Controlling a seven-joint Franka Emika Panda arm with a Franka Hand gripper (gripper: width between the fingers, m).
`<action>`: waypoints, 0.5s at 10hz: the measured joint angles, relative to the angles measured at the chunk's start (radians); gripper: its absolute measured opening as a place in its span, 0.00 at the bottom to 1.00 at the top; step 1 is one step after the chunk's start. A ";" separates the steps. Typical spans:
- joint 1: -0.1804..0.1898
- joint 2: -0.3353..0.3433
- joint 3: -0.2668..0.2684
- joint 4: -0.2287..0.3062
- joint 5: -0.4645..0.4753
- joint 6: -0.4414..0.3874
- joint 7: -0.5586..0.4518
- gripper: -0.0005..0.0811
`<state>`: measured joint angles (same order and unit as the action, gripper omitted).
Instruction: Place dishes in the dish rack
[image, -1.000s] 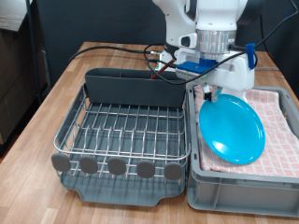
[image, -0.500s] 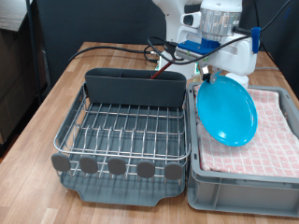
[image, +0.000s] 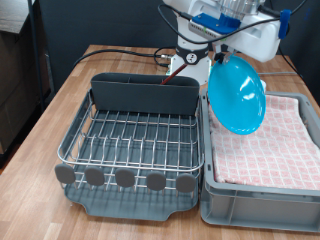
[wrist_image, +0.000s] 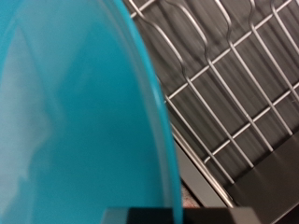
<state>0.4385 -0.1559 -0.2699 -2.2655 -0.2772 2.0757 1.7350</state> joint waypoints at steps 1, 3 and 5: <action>0.000 0.001 0.001 0.013 0.000 -0.003 -0.002 0.03; 0.000 0.002 0.001 0.015 0.017 0.015 -0.005 0.03; 0.000 0.001 -0.001 0.015 0.016 -0.001 -0.012 0.03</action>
<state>0.4381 -0.1545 -0.2712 -2.2507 -0.2616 2.0750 1.7233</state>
